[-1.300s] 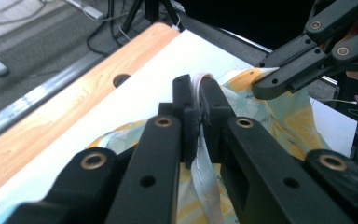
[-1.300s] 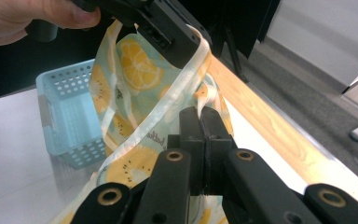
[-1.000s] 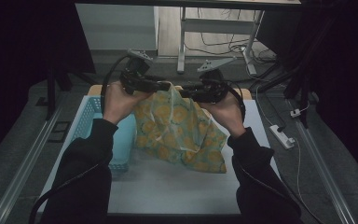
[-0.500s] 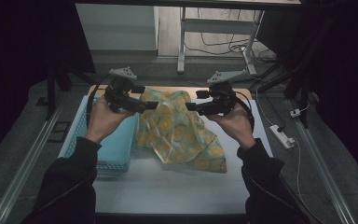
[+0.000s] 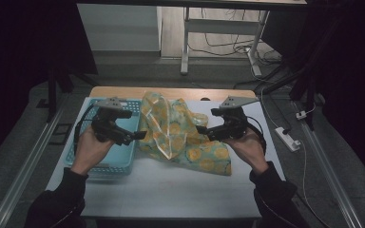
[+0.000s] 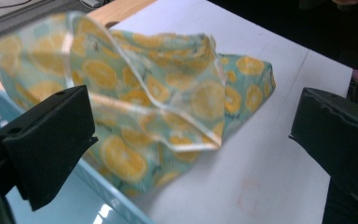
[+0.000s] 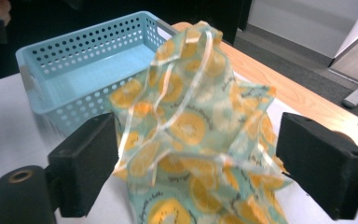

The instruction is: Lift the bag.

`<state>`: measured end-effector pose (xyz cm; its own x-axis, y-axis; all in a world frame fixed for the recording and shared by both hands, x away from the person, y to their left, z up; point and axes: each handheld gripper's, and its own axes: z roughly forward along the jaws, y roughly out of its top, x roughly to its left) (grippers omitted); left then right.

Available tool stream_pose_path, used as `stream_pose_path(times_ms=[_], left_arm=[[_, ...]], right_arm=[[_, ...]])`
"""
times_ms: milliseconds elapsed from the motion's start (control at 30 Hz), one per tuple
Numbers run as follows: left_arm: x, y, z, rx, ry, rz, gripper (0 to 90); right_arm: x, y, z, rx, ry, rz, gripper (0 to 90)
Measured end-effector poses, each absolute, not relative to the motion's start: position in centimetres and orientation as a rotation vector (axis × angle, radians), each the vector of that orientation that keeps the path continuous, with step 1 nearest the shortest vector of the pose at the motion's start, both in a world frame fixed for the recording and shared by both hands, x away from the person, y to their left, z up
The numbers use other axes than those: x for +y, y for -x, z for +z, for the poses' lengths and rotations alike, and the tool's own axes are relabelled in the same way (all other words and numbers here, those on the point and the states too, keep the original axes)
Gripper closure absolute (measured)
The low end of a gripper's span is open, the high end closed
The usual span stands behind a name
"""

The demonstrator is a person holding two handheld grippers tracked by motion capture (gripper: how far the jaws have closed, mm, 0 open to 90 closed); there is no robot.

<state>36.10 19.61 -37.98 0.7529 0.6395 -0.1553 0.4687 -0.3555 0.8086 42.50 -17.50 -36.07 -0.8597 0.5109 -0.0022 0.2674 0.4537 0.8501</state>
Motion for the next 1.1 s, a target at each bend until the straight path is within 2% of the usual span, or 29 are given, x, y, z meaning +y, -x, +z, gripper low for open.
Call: stream_pose_path(times_ms=[500, 833, 1100], left_arm=[[23.2, -29.7, -45.1, 0.986, -1.921, 0.201, 0.0], [24.3, -24.4, -47.9, 1.089, -1.894, 0.319, 0.0], [25.4, -21.5, -50.2, 1.179, -1.902, 0.327, 0.0]], right_arm=[[-22.7, -38.6, -41.3, 2.385, -0.804, 1.334, 2.4], [-25.8, -35.7, -44.5, 2.381, -0.893, 1.297, 0.0], [-29.1, -33.2, -47.6, 2.335, -1.0, 1.215, 0.0]])
